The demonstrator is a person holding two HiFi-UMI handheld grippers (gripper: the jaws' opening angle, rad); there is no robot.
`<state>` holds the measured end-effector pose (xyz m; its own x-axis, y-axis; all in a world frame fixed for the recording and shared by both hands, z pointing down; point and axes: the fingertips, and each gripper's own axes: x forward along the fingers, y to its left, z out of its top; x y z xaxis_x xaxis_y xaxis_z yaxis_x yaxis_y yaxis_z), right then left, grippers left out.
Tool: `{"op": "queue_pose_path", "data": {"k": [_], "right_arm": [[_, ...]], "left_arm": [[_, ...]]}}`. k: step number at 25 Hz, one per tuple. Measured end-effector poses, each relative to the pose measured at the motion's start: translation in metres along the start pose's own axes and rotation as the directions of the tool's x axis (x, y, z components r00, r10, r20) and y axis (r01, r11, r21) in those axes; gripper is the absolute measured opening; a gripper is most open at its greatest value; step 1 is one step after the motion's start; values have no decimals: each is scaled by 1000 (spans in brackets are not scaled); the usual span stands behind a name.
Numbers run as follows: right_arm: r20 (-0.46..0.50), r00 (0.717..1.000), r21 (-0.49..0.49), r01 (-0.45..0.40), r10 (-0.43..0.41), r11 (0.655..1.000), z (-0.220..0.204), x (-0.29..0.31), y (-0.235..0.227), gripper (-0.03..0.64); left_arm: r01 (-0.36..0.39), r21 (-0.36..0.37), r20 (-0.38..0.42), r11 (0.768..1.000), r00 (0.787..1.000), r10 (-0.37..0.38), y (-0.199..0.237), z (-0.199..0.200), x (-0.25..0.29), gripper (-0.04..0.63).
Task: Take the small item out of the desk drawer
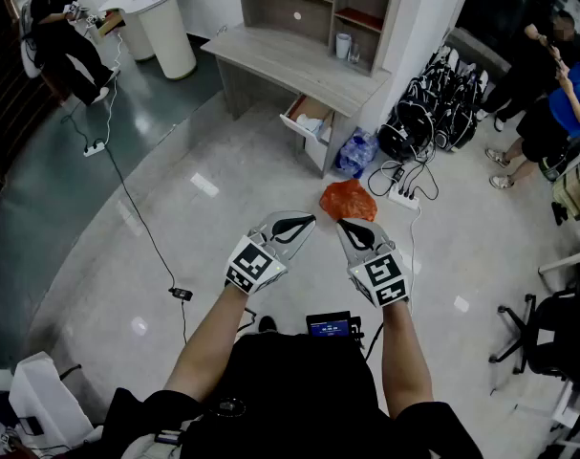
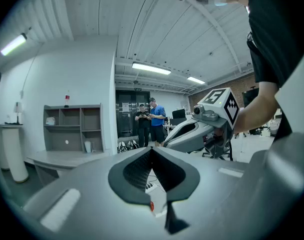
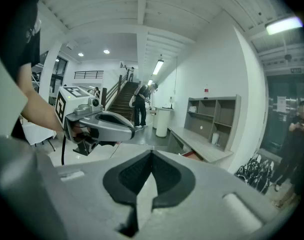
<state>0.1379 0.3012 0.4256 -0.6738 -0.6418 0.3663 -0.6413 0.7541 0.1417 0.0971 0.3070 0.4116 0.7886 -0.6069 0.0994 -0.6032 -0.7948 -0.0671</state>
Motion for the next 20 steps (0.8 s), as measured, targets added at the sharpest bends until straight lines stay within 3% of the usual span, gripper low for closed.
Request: {"op": "queue_pose_path", "data": {"k": [15, 20], "right_arm": [[10, 1000, 1, -13, 13, 1000, -5, -11, 3, 4], [17, 997, -50, -69, 70, 996, -7, -16, 9, 103]], "left_arm": [[12, -27, 2, 1000, 1000, -12, -11, 0, -5, 3], [16, -26, -2, 1000, 1000, -16, -17, -1, -2, 3]]}}
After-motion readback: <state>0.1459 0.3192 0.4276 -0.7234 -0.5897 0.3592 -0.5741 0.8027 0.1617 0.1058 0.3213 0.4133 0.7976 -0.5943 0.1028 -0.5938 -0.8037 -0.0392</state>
